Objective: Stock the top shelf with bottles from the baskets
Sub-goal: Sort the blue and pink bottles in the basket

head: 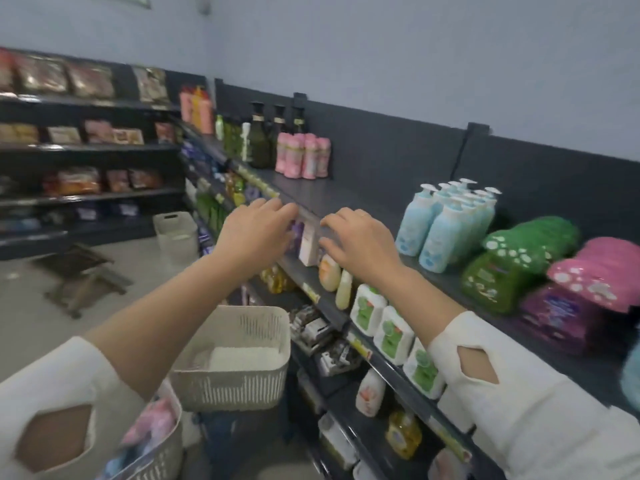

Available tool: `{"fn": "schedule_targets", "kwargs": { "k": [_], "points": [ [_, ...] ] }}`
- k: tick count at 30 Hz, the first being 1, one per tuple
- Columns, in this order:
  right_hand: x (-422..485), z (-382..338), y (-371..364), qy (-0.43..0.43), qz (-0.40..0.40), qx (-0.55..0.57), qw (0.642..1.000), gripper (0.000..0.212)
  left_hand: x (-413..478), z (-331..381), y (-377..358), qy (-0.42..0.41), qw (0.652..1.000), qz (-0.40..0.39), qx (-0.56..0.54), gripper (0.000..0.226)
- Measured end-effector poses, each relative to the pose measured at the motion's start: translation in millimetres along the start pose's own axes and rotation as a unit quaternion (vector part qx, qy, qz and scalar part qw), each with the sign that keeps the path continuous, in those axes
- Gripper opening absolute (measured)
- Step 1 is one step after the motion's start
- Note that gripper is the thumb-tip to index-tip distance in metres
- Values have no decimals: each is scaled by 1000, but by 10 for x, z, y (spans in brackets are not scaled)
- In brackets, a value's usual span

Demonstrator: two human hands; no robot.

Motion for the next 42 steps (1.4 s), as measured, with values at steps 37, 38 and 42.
{"fn": "schedule_targets", "kwargs": {
  "k": [37,38,42],
  "points": [
    [594,-5322,-3653,385,-346,140,844,29,-3463,-4675,-1985,544,810,-191,-106,28],
    [585,-5372,-3764,391,-354,140,838,30,-3491,-4741,-2101,554,804,-183,-114,28],
    [542,-5579,-4189,411,-369,141,822,30,-3702,-4982,-2594,613,760,-160,-143,29]
  ]
}}
Point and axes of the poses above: each hand's wrist, its own x-axis towards the middle knuckle, its own y-axis out of the back of the hand, z = x × y, the point moved 6 cm from there along x, towards the middle knuckle, and after that the axes turned 15 degrees about -x, right-handed, at the moved point
